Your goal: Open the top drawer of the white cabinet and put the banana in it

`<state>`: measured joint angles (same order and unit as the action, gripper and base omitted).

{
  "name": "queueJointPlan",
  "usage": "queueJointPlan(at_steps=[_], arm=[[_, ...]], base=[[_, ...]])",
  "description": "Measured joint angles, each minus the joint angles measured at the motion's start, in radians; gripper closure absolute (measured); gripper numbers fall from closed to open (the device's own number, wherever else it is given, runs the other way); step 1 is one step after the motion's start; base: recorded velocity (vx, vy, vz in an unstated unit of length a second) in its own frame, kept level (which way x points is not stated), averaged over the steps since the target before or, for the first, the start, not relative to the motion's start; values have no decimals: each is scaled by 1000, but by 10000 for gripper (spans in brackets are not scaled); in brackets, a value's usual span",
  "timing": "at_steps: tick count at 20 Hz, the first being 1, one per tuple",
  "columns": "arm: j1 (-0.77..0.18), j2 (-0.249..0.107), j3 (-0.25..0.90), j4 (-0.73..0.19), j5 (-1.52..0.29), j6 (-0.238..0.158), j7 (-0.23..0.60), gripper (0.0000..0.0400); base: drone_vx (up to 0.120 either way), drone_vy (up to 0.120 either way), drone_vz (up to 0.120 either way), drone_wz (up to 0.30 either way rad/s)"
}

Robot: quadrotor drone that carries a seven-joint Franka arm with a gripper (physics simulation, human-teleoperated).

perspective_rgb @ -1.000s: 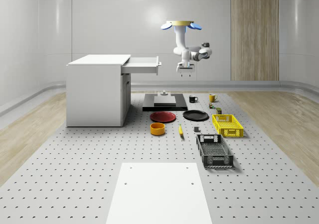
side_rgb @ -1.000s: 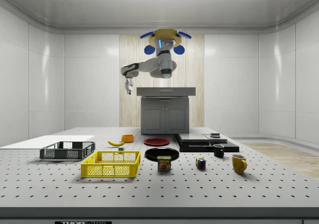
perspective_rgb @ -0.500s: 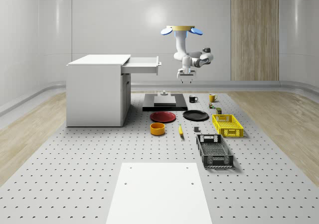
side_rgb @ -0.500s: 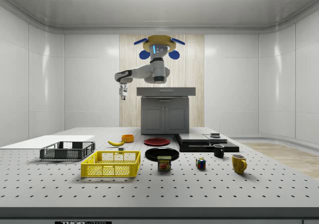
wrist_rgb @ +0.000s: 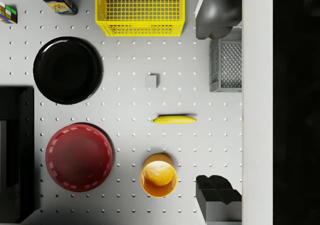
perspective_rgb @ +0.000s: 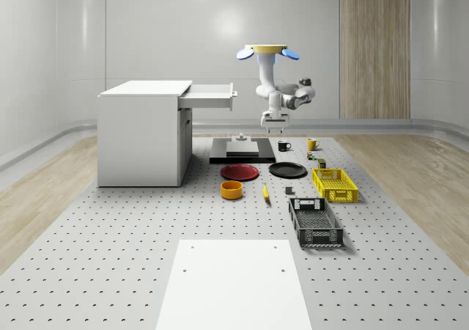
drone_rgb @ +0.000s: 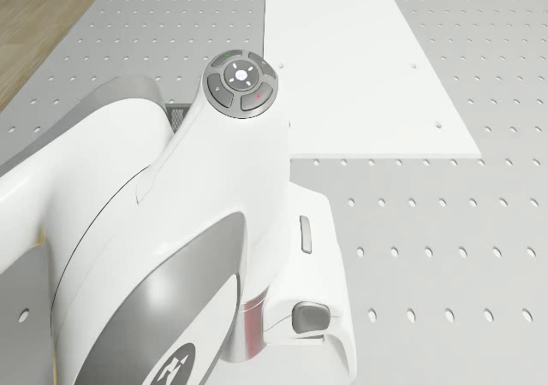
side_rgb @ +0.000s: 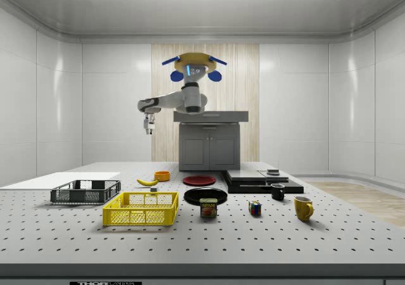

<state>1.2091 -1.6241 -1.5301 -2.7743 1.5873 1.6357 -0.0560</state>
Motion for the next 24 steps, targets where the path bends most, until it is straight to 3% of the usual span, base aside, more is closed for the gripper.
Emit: queueJointPlan(at_steps=[4,24], arm=[[0,0,0,0,0,0,0,0],[0,-1,0,0,0,1,0,0]], base=[[120,0,-120,0],[0,0,-120,0]])
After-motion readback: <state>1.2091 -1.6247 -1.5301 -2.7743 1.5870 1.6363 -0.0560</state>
